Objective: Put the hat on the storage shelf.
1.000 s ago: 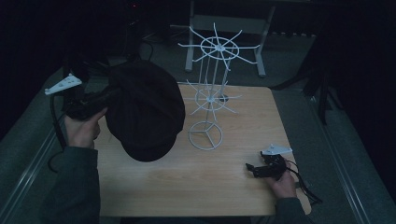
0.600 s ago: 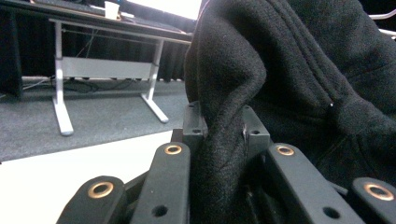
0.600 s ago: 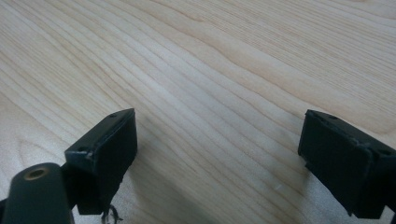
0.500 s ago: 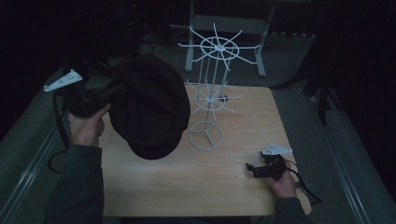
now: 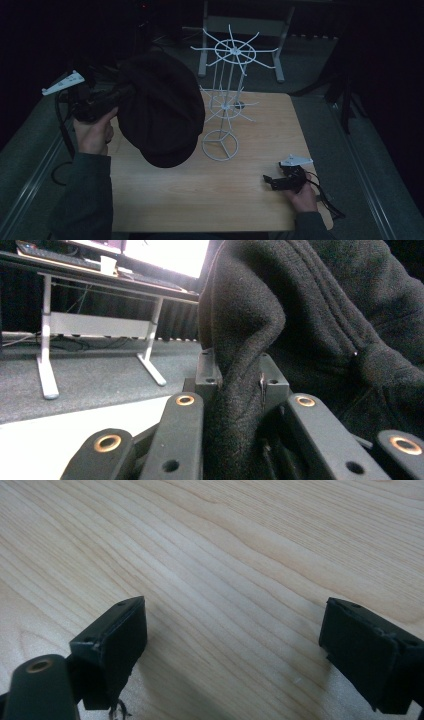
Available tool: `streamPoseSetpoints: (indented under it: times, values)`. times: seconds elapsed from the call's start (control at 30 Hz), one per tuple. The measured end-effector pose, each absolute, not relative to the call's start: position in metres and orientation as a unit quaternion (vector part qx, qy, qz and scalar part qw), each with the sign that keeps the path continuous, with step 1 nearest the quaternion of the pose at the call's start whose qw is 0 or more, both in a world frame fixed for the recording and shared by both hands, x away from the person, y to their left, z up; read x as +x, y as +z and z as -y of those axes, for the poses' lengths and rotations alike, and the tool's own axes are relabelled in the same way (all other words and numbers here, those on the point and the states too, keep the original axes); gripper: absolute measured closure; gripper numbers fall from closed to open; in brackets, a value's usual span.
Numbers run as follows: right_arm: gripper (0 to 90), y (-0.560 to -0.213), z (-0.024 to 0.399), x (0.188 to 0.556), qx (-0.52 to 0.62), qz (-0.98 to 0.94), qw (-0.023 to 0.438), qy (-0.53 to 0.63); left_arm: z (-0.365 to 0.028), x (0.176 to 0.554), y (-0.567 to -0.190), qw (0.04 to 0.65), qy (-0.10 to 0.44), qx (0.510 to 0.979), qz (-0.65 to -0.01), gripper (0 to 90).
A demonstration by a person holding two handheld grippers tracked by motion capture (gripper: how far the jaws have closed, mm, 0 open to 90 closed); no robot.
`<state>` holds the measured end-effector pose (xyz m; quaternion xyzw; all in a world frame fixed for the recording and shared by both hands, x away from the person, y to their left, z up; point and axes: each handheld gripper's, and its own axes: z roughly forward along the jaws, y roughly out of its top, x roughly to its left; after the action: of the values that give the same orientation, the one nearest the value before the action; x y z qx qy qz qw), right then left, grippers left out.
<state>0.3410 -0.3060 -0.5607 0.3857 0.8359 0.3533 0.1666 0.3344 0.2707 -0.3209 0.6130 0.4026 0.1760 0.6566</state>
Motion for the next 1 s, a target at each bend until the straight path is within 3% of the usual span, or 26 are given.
streamPoseSetpoints:
  times: [1.0]
  values:
    - [11.8,-0.561,0.306,0.341,0.386,-0.836,0.166,0.353,-0.251,0.333,-0.295,0.676,0.168,0.618,-0.363,77.8]
